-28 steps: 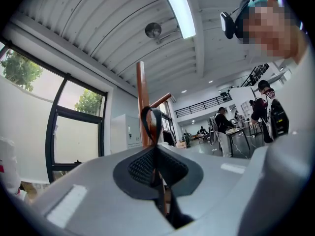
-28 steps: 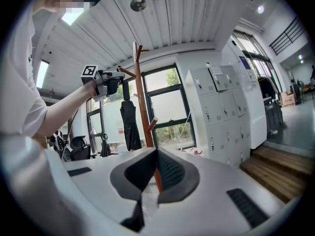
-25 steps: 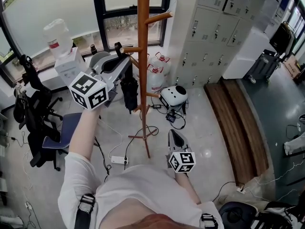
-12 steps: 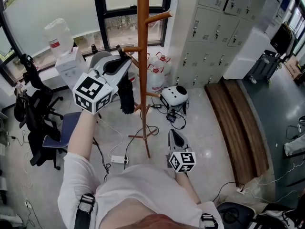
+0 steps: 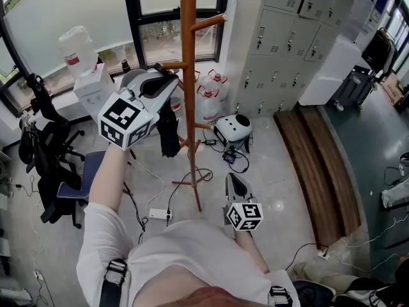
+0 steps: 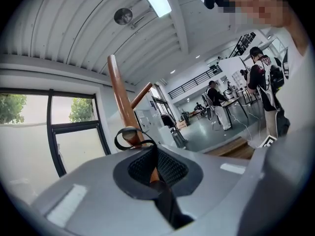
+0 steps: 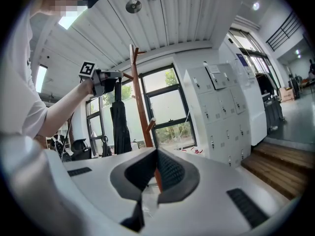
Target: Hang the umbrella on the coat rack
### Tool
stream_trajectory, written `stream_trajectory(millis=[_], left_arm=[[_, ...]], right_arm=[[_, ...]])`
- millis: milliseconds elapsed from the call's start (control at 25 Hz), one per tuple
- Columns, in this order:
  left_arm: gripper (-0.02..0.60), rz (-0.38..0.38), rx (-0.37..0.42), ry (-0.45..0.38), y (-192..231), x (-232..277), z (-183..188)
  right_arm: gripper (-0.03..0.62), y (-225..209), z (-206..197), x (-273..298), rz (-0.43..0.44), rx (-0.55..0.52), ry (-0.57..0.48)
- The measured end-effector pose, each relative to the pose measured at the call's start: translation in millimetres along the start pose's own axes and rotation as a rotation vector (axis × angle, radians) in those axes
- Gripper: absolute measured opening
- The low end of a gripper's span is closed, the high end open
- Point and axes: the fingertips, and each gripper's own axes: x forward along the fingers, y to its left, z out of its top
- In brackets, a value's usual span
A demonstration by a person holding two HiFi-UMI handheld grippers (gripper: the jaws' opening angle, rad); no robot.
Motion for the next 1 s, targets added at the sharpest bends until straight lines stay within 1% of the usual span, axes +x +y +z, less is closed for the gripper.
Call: stream_trajectory(millis=[160,280,560,800,1000], left_arm=[[0.011,-0.006,-0.031,0.0,2.9,-1.5,-2.3],[0.011,0.004,-0.033,0.003,6.2,-7.1,-2.2],[0.011,0.005,-0.006,0.022,6.9,-9.0,3.5],[0.011,-0.005,0.013,0.069,4.2,-7.7,2.6],[0.011,-0.017,0.011,0.103,2.1,-1.8,-1.3]], right_arm=[[0.008,-2.1,-1.0,0.5,0.001,0.003,-0.001],[0.008,-2.7,-1.3,0.3,0.001,0.004,0.0],[0.008,0.4,-1.3,4.4,0.018,0.009,0.0],[0.008,0.6,-3.5,1.5,0.02,0.019,-0.002],[0.008,-1.8,-4.8,1.0,0.021,0.031,-0.004]])
